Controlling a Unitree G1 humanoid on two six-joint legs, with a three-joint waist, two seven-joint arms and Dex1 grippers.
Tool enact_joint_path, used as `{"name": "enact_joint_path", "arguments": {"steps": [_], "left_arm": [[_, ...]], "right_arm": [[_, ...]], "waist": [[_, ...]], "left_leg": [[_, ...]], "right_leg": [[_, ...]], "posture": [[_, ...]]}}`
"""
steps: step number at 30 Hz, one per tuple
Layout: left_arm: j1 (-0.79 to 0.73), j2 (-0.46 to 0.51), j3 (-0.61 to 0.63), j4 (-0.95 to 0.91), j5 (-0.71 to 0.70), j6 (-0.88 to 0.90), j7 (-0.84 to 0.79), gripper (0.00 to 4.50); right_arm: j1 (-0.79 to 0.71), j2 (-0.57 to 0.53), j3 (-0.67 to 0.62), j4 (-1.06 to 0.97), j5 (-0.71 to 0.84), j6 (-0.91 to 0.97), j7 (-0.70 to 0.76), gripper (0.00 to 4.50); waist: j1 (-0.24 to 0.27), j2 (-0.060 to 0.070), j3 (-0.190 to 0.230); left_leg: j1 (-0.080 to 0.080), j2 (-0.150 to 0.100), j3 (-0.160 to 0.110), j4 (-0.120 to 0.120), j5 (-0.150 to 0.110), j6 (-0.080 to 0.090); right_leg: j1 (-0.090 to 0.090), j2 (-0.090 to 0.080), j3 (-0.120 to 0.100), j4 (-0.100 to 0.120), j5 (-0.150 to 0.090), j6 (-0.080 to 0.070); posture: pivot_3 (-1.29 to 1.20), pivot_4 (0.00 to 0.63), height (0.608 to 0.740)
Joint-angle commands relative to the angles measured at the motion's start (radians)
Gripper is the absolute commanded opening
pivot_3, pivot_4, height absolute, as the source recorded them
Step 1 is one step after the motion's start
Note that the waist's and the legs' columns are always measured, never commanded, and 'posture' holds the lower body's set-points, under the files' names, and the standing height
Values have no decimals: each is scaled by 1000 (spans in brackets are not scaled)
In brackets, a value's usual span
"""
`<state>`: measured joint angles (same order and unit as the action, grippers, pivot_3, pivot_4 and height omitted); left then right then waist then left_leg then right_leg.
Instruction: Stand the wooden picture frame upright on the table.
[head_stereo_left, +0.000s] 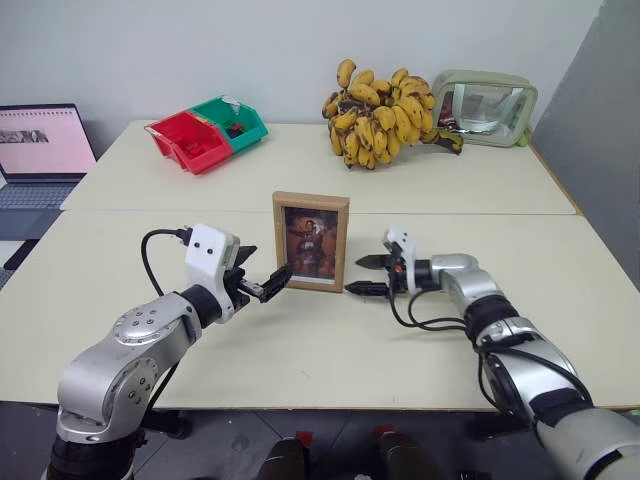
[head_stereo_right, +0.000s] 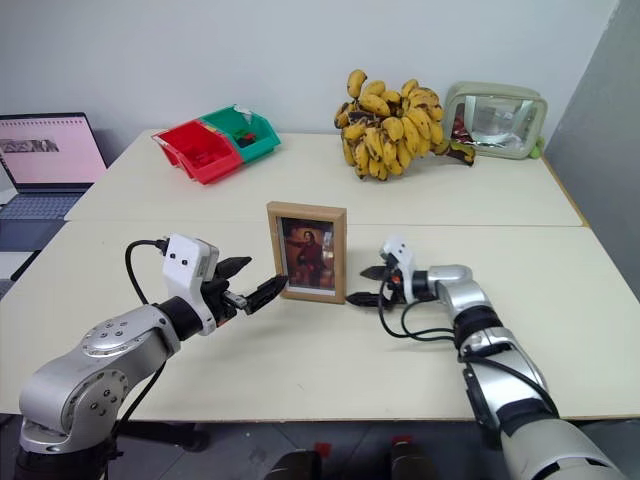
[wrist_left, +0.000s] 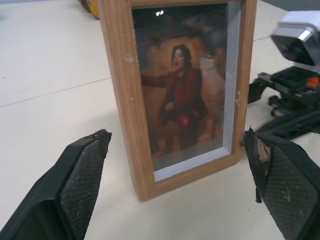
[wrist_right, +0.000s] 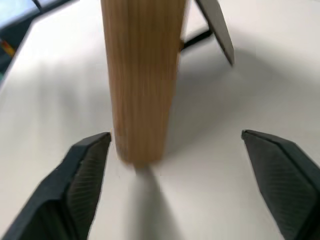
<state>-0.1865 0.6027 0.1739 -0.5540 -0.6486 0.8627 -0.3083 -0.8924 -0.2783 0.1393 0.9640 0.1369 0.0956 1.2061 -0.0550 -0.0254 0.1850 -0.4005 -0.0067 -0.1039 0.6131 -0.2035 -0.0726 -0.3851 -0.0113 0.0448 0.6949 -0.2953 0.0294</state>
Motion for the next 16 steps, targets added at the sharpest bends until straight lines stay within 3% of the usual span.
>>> {"name": "enact_joint_path", "arguments": {"steps": [1, 4, 10, 16], "left_arm": [[-6, 41, 48, 24, 22, -49, -55, 4500], [-16, 101, 81, 64, 21, -67, -128, 4500], [-40, 239, 143, 167, 3, -58, -276, 4500], [-92, 344, 143, 293, 6, -75, -418, 4500]], "right_arm": [[123, -127, -4, -280, -38, -4, -17, 4470], [228, -217, -19, -566, -41, 86, -61, 4470], [285, -253, -85, -1091, 105, 582, -200, 4470], [284, -232, -105, -1340, 241, 918, -308, 4470]], "waist": [[1, 0, 0], [6, 0, 0], [-15, 1, 1], [0, 1, 1]], "left_leg": [[0, 0, 0, 0, 0, 0], [-1, 0, -1, 0, 0, 0], [1, 1, 1, -1, 0, 0], [0, 1, -3, -2, 0, 0]], "right_leg": [[0, 0, 0, 0, 0, 0], [0, 0, -1, -1, 0, 0], [-2, 2, 1, 1, -1, -1], [-2, 3, -3, 1, -3, -5]], "posture": [[0, 150, 740], [0, 150, 740], [0, 150, 740], [0, 150, 740]]}}
